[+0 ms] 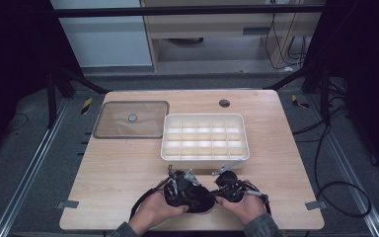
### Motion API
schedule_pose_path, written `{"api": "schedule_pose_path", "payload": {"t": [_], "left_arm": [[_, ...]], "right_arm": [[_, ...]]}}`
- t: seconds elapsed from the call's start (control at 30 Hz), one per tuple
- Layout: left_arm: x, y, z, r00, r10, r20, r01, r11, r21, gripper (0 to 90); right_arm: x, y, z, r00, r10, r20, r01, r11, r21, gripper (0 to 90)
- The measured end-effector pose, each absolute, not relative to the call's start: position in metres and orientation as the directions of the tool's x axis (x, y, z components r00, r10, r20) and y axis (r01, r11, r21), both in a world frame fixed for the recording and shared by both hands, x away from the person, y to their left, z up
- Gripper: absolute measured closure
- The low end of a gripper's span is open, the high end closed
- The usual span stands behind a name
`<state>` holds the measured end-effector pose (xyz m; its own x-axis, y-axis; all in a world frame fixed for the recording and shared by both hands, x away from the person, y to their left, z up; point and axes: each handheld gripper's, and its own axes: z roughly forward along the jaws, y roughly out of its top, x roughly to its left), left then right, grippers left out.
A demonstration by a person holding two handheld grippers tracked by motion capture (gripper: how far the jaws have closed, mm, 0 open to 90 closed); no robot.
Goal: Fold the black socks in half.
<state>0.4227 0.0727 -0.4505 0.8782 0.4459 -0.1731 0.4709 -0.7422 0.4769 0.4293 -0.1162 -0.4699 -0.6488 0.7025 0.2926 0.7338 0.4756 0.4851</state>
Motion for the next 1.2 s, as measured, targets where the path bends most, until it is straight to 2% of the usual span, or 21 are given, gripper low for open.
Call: {"api": "schedule_pose_path", "payload": {"t": [0.13,0.3,0.47,0.63,0.8,0.97,1.2], "left_arm": [[0.417,0.072,-0.440,0.882,0.441,-0.164,0.461,-0.739,0.492,61.3],[0.414,0.076,-0.423,0.882,0.451,-0.137,0.452,-0.726,0.519,55.7],[0.419,0.090,-0.414,0.865,0.500,-0.049,0.452,-0.734,0.507,47.8],[0.426,0.105,-0.413,0.836,0.549,0.013,0.473,-0.732,0.490,35.4],[0.428,0.115,-0.415,0.812,0.584,0.012,0.504,-0.712,0.489,24.8],[0.430,0.126,-0.418,0.798,0.603,0.000,0.526,-0.695,0.490,16.3],[0.427,0.141,-0.427,0.777,0.630,-0.013,0.553,-0.673,0.492,16.3]], "right_arm": [[0.426,-0.122,-0.463,-0.644,0.708,0.288,0.732,0.461,0.502,69.5],[0.425,-0.128,-0.454,-0.633,0.722,0.279,0.732,0.443,0.518,66.9],[0.426,-0.123,-0.448,-0.639,0.723,0.263,0.722,0.444,0.531,63.0],[0.428,-0.112,-0.445,-0.647,0.720,0.253,0.714,0.455,0.533,58.5],[0.433,-0.101,-0.446,-0.638,0.733,0.236,0.720,0.459,0.520,53.0],[0.438,-0.093,-0.447,-0.629,0.743,0.228,0.725,0.455,0.517,51.3],[0.445,-0.086,-0.454,-0.614,0.757,0.224,0.741,0.455,0.493,49.5]]}}
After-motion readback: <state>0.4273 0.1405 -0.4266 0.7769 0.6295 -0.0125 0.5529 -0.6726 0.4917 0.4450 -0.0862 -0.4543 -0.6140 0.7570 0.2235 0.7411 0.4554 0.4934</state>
